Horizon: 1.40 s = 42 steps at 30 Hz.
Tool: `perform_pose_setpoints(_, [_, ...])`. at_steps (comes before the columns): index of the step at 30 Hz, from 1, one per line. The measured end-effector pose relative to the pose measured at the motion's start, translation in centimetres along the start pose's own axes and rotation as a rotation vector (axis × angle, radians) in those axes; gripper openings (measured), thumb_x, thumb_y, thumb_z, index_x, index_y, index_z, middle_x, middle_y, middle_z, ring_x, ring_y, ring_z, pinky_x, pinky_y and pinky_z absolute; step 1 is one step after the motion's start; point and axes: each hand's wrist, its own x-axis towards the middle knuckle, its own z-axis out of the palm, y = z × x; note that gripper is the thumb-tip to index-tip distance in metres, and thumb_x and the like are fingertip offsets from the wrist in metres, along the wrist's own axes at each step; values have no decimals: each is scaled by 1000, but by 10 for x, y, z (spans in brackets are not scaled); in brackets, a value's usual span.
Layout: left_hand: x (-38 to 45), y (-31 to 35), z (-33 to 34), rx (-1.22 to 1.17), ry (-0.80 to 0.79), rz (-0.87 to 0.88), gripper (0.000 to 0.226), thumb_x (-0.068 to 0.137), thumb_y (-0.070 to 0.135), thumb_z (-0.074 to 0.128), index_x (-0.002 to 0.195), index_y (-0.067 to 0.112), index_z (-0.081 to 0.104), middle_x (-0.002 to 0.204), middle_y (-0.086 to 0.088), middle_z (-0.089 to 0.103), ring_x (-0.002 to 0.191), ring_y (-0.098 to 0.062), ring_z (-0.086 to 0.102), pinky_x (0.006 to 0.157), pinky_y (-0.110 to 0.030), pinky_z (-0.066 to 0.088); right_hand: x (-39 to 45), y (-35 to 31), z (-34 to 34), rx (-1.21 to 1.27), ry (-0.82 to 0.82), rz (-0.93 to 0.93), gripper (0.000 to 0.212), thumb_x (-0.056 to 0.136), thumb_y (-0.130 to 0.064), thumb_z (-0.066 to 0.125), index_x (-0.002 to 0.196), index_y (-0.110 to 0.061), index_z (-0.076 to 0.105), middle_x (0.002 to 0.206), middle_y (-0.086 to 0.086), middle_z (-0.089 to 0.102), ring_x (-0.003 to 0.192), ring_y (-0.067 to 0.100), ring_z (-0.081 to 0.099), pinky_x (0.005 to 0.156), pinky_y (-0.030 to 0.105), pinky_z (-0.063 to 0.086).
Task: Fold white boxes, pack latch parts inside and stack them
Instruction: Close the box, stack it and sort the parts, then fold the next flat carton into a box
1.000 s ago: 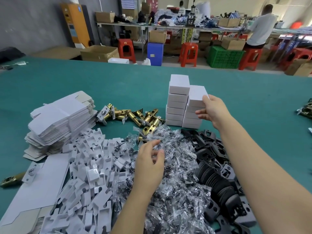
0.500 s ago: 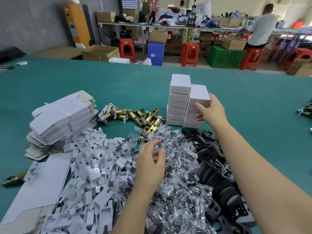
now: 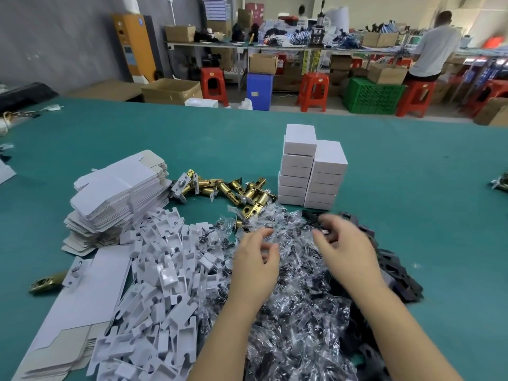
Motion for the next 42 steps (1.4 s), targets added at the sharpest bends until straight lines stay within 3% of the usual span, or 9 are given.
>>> perform_pose_setpoints(5, [-11, 14, -2, 271, 4, 186, 34, 104, 26, 51, 137, 23, 57, 126, 10, 57, 102, 2, 55, 91, -16, 47, -67, 15, 16, -270, -191, -173, 49, 102, -48, 52, 145, -26, 53, 144, -11, 56, 143, 13, 36, 122, 30, 26])
perform_pose_setpoints(7, [-14, 20, -2, 382, 51, 252, 33, 105, 28, 48, 135, 20, 59, 120, 8, 61, 98, -2, 53, 86, -17, 44, -73, 19, 20, -311, -181, -201, 51, 103, -46, 51, 149, -22, 50, 149, -9, 52, 149, 18, 29, 125, 31, 16])
perform_pose_setpoints(11, [-5, 39, -2, 554, 58, 241, 22, 107, 28, 43, 108, 22, 64, 87, 8, 63, 75, -12, 61, 59, -19, 44, -81, 17, 22, -341, -85, -256, 43, 96, -30, 70, 133, -9, 66, 132, 4, 68, 135, 30, 53, 119, 40, 32])
perform_pose_setpoints(15, [12, 53, -19, 673, 7, 140, 27, 103, 11, 48, 124, 19, 61, 94, 1, 68, 72, -15, 65, 60, -30, 57, -85, 17, 24, -377, -2, -298, 40, 86, -22, 81, 121, -4, 73, 118, 10, 74, 118, 35, 65, 108, 48, 47])
perform_pose_setpoints(21, [21, 44, -109, 754, 65, 61, 22, 104, 22, 45, 103, 19, 66, 80, 5, 66, 59, -10, 56, 49, -23, 40, -84, 21, 26, -383, -53, -296, 43, 101, -30, 61, 137, -7, 63, 135, 7, 66, 132, 30, 55, 121, 43, 33])
perform_pose_setpoints(26, [11, 3, -197, 885, 66, -159, 24, 103, 24, 45, 88, 17, 63, 75, 1, 68, 63, -16, 63, 65, -34, 59, -82, 25, 30, -387, -116, -246, 51, 107, -41, 39, 153, -19, 44, 151, -3, 51, 149, 24, 33, 126, 39, 21])
perform_pose_setpoints(32, [-11, -43, -223, 1117, 8, -422, 7, 93, 16, 53, 90, 18, 60, 86, 2, 58, 85, -23, 58, 69, -32, 45, -79, 27, 33, -452, -140, -252, 53, 108, -45, 32, 155, -21, 38, 153, -5, 47, 149, 22, 31, 126, 37, 18])
perform_pose_setpoints(38, [-16, -61, -220, 1082, -16, -394, 19, 94, 19, 56, 77, 20, 48, 82, 1, 56, 89, -26, 60, 70, -32, 47, -79, 28, 34, -497, -163, -266, 54, 108, -45, 27, 155, -21, 37, 154, -5, 46, 148, 21, 32, 125, 37, 17])
perform_pose_setpoints(42, [-16, -62, -220, 1085, -10, -373, 18, 94, 20, 57, 78, 20, 48, 97, -4, 64, 93, -27, 61, 72, -31, 49, -79, 29, 34, -504, -152, -281, 52, 108, -43, 30, 153, -18, 41, 151, -2, 50, 145, 22, 36, 125, 38, 18])
